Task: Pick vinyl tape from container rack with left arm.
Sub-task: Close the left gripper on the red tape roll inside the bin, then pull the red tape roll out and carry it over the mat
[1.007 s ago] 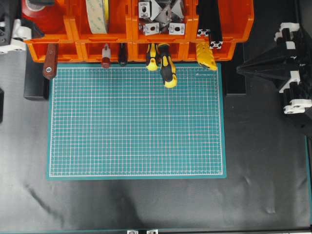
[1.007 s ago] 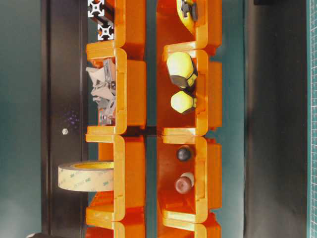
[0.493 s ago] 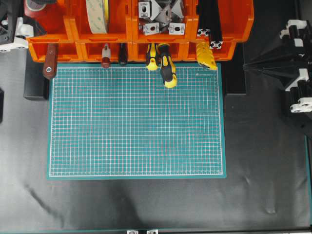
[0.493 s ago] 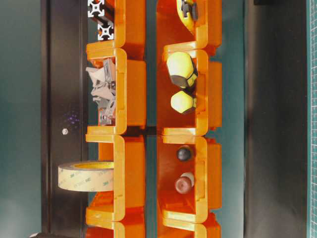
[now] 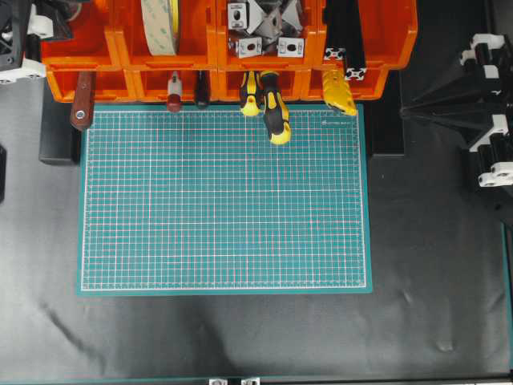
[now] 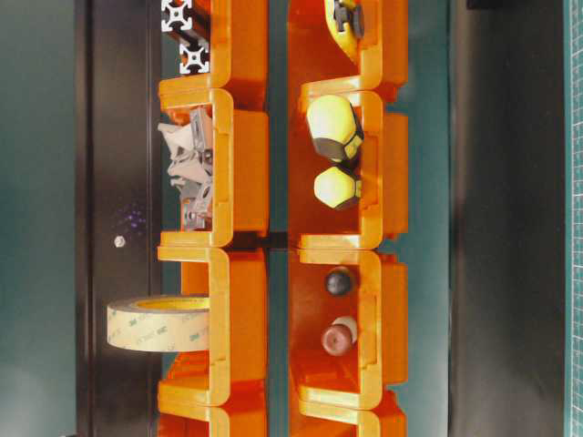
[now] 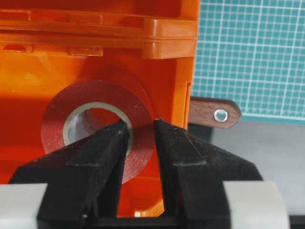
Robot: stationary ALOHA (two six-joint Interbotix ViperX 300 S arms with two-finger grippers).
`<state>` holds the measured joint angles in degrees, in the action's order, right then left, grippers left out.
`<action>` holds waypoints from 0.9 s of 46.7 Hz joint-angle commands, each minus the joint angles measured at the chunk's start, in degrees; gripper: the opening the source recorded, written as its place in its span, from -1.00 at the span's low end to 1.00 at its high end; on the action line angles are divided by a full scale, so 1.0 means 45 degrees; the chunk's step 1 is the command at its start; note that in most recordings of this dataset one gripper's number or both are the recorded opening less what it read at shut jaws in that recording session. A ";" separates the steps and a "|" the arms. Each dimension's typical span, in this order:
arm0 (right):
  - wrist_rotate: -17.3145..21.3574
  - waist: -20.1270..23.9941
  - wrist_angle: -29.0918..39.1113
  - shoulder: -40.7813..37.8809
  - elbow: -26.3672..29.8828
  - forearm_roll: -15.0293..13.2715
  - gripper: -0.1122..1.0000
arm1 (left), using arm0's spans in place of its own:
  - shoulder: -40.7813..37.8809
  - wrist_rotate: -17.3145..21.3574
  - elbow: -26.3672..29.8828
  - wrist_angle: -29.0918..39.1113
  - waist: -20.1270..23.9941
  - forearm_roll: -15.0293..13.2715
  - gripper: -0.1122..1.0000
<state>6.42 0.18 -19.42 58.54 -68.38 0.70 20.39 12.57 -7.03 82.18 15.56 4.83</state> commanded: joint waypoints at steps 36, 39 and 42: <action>0.0000 0.0000 -0.0059 -0.0020 0.0156 0.0020 -0.79 | -0.1113 -0.2324 0.2539 -0.2871 -0.6113 0.0020 -0.46; 0.0000 0.0020 -0.0059 -0.0020 0.0156 0.0020 -0.79 | -0.1270 -0.2402 0.1816 -0.4062 -0.6465 0.0020 -0.46; 0.0000 0.0020 -0.0059 -0.0020 0.0156 0.0020 -0.79 | -0.1465 -0.2461 0.1074 -0.5273 -0.6699 0.0000 -0.46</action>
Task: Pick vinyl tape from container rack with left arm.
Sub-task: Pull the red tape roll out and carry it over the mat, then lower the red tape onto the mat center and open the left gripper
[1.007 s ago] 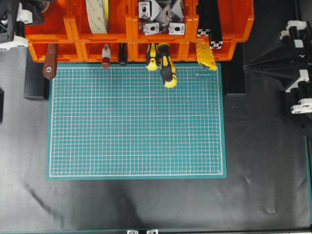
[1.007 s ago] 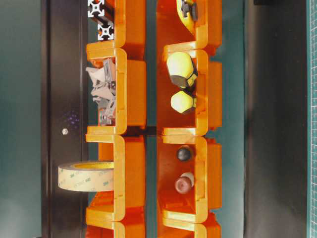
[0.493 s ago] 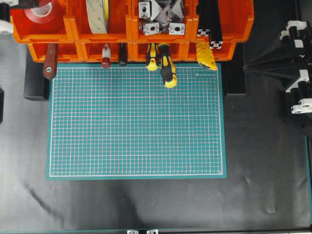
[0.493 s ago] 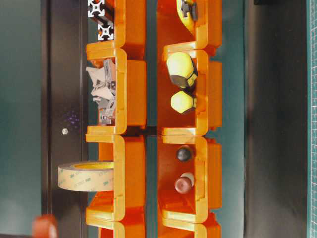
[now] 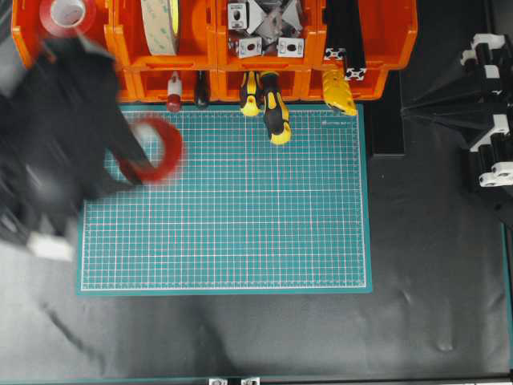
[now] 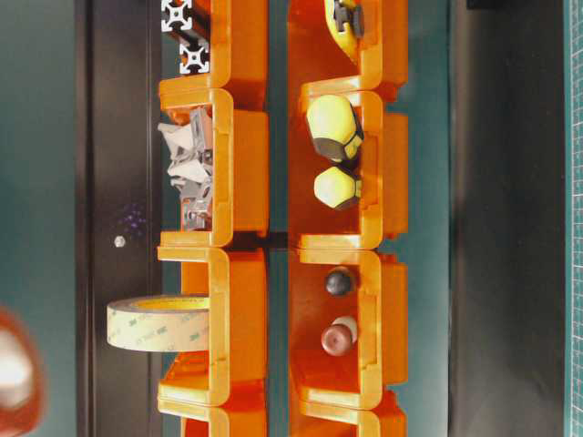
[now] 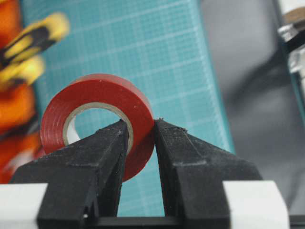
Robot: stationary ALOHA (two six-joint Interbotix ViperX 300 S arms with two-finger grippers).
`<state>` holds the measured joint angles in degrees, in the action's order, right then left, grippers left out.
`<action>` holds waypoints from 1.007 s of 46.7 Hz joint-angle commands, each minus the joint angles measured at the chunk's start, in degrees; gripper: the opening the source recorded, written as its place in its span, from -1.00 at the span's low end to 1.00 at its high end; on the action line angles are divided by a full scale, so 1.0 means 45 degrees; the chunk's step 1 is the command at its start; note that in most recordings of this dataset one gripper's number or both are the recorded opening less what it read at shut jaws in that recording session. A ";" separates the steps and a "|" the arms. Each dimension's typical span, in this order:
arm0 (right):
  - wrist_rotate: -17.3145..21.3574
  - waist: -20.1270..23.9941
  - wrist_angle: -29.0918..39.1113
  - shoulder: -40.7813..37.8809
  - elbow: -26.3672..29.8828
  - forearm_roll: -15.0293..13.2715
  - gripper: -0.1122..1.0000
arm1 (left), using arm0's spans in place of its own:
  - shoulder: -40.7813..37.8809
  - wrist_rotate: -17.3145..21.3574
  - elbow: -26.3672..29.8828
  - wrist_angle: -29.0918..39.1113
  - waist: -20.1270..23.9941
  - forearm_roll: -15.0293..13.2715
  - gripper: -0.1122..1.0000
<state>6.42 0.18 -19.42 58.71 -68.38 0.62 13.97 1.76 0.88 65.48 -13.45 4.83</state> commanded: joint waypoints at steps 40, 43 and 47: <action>0.0000 0.0020 0.0488 0.0840 0.0234 0.0039 -0.79 | -0.3770 -0.0449 -0.4160 -0.6250 -0.0313 0.0000 -0.46; 0.0020 0.0020 0.0605 0.0879 0.0234 0.0039 -0.79 | -0.3770 -0.0449 -0.4199 -0.6250 -0.0254 0.0000 -0.46; 0.0020 0.0020 0.0664 0.0879 0.0254 0.0039 -0.79 | -0.3770 -0.0449 -0.4219 -0.6250 -0.0176 0.0000 -0.46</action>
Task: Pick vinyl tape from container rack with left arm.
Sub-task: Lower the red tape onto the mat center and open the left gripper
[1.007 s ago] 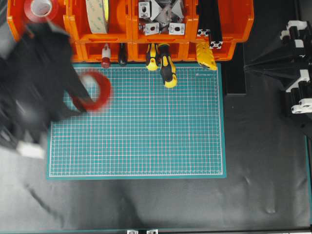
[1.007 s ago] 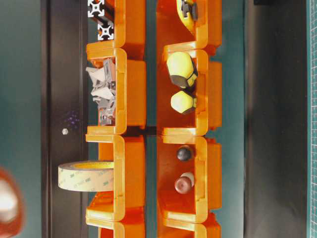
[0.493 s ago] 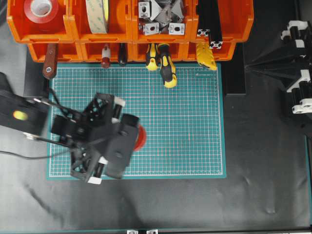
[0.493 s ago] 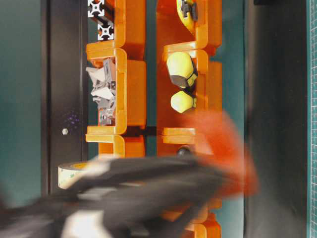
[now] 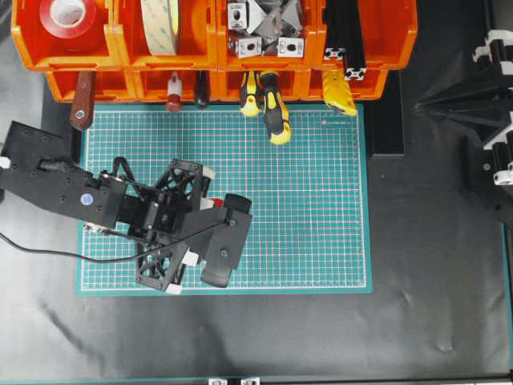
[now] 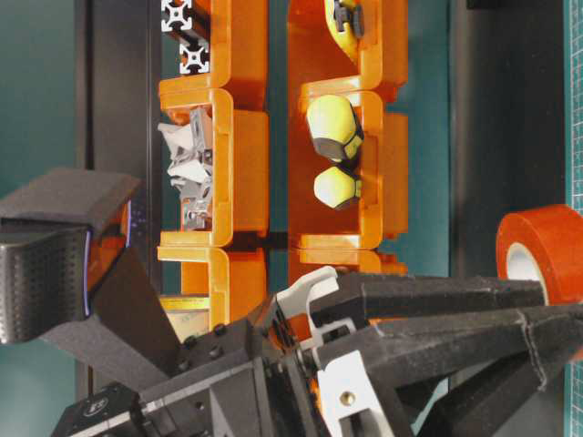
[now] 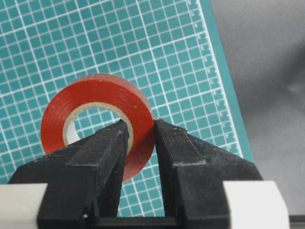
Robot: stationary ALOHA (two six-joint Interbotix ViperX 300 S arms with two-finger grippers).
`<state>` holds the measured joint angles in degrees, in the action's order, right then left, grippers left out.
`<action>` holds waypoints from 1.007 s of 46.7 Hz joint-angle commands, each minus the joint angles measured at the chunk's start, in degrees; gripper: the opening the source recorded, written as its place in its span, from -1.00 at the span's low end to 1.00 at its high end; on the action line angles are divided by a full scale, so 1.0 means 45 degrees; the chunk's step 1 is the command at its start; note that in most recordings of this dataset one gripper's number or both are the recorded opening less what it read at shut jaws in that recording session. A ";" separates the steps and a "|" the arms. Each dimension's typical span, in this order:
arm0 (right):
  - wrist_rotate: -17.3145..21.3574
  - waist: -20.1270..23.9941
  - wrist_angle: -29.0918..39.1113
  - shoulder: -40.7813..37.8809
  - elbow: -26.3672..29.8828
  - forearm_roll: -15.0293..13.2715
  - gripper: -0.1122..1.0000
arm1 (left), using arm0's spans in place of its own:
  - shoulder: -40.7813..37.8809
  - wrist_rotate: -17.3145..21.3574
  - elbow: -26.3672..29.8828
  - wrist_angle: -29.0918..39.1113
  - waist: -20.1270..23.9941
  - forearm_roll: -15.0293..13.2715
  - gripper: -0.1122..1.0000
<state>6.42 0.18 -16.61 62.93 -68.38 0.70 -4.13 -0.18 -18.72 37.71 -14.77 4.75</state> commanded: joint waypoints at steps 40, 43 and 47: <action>0.0000 0.0117 0.0293 0.0254 0.0254 0.0020 -0.79 | 0.1113 -0.0859 -0.0605 -0.1836 0.0430 0.0000 0.75; 0.0020 0.0117 0.0508 0.0313 0.0254 0.0020 -0.79 | 0.1523 -0.1055 -0.0762 -0.2246 0.0332 -0.0020 0.75; 0.0039 0.0137 0.0820 0.0410 0.0273 0.0020 -0.79 | 0.2266 -0.1445 -0.1094 -0.2949 0.0117 -0.0039 0.75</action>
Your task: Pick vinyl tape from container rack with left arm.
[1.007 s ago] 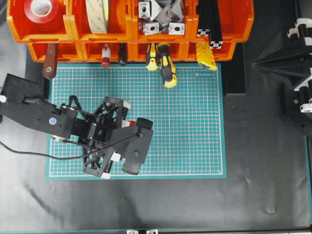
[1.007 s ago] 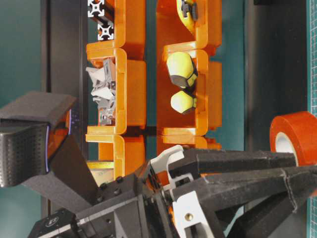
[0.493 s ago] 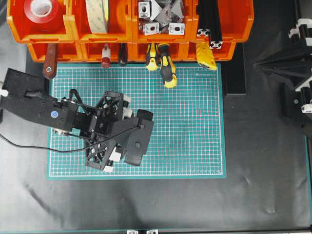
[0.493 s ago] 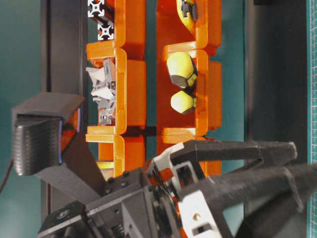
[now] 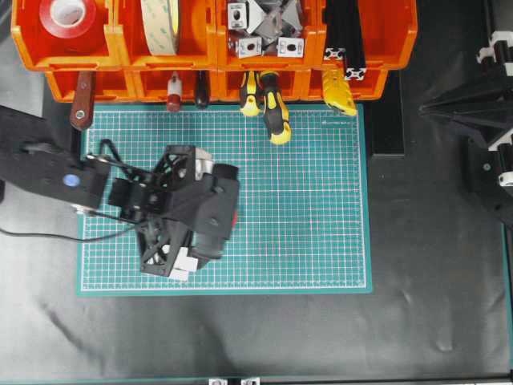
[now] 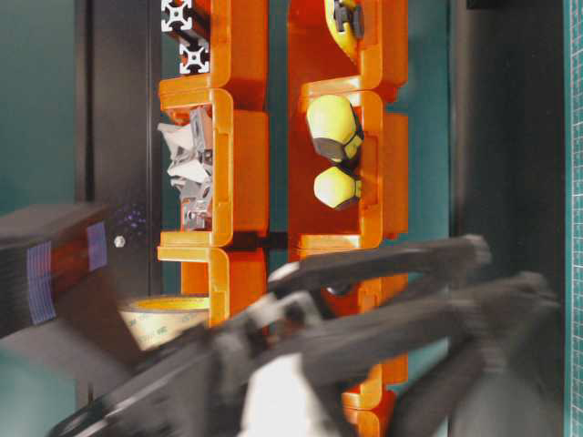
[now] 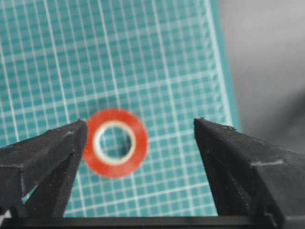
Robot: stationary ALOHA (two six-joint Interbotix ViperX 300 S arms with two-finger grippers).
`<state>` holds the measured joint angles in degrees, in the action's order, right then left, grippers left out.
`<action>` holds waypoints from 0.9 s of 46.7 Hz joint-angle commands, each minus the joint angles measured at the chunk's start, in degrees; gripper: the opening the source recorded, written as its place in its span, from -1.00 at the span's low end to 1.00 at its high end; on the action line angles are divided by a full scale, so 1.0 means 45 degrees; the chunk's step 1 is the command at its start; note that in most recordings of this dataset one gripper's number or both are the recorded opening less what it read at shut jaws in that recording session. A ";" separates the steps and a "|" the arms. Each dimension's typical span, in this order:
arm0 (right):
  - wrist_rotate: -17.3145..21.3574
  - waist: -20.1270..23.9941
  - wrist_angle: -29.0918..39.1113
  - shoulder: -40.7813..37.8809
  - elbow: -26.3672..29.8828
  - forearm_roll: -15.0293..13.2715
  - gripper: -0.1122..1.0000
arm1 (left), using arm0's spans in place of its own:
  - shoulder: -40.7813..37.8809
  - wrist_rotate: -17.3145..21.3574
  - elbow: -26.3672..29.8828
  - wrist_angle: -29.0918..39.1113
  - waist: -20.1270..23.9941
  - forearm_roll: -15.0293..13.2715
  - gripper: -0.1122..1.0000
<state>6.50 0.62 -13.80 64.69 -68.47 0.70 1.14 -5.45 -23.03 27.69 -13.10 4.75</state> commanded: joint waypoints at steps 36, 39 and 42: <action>0.0000 0.0293 0.1680 0.0215 0.0371 0.0020 -0.79 | 1.2305 -0.1719 -0.6680 -0.2383 -0.0410 -0.0039 0.74; 0.0000 0.0293 0.1621 0.0215 0.0391 0.0020 -0.79 | 1.3086 -0.1777 -0.7031 -0.2363 -0.0312 -0.0039 0.74; 0.0000 0.0312 0.1543 0.0215 0.0391 0.0039 -0.79 | 1.3770 -0.1758 -0.7285 -0.2363 -0.0215 -0.0039 0.74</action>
<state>6.50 2.02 -6.42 66.36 -68.47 0.70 59.68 -13.54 -55.20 17.31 -14.59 4.66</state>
